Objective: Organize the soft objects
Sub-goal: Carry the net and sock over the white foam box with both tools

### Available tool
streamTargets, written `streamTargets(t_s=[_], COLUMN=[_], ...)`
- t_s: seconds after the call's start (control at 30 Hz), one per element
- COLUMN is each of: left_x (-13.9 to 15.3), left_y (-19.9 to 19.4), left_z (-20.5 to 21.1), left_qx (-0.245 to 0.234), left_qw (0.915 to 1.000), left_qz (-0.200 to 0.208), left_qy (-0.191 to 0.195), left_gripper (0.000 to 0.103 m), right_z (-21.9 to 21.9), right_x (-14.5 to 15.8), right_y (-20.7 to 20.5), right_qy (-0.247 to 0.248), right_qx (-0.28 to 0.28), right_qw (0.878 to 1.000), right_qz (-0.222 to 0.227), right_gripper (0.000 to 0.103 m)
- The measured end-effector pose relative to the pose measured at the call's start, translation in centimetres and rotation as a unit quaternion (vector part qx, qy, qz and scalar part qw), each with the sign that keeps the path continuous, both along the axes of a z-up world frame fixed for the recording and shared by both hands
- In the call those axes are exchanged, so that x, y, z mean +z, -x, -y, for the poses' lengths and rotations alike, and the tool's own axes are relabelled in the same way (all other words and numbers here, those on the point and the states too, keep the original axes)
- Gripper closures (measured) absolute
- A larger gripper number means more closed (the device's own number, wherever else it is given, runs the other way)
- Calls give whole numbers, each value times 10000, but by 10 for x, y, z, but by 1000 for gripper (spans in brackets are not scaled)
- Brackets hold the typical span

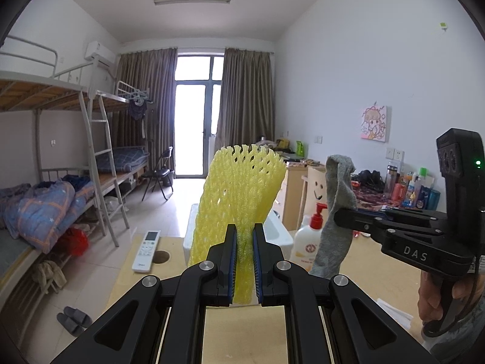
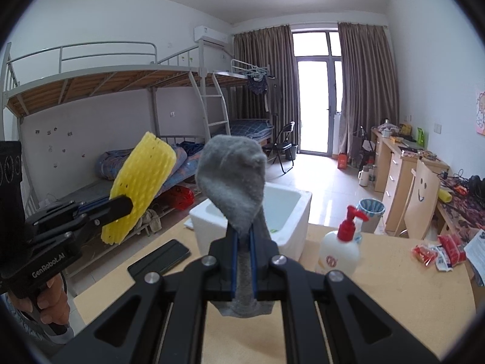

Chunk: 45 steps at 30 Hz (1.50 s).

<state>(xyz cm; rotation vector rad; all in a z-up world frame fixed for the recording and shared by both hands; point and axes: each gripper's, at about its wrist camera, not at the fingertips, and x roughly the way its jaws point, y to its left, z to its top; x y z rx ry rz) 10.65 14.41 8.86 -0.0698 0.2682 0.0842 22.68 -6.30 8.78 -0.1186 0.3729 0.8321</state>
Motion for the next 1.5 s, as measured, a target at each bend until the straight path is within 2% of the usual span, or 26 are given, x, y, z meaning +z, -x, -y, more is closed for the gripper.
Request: streamTargets(t_s=[0.47, 0.63, 0.9, 1.1, 1.23, 1.5], left_x=[12, 12, 16, 13, 6, 13], left_y=[-62, -79, -107, -120, -129, -125], left_z=[-10, -19, -21, -25, -27, -37], left_qx=[-28, 34, 51, 43, 60, 263], left_qw=[9998, 9998, 9998, 9998, 9995, 9993], left_qz=[-122, -161, -165, -186, -307, -235], left_qy=[-157, -67, -130, -111, -94, -88], left_gripper=[93, 93, 93, 93, 92, 93], right_z=[-32, -40, -52, -59, -66, -80], right_x=[11, 11, 16, 25, 18, 9], right_y=[-40, -54, -73, -86, -91, -96], right_qy=[45, 73, 42, -72, -17, 100], right_qx=[-15, -67, -94, -115, -91, 25], right_qw=[10000, 9999, 9999, 9999, 9999, 9998], right_qz=[77, 102, 65, 32, -55, -195], right_gripper=[93, 93, 93, 93, 93, 93])
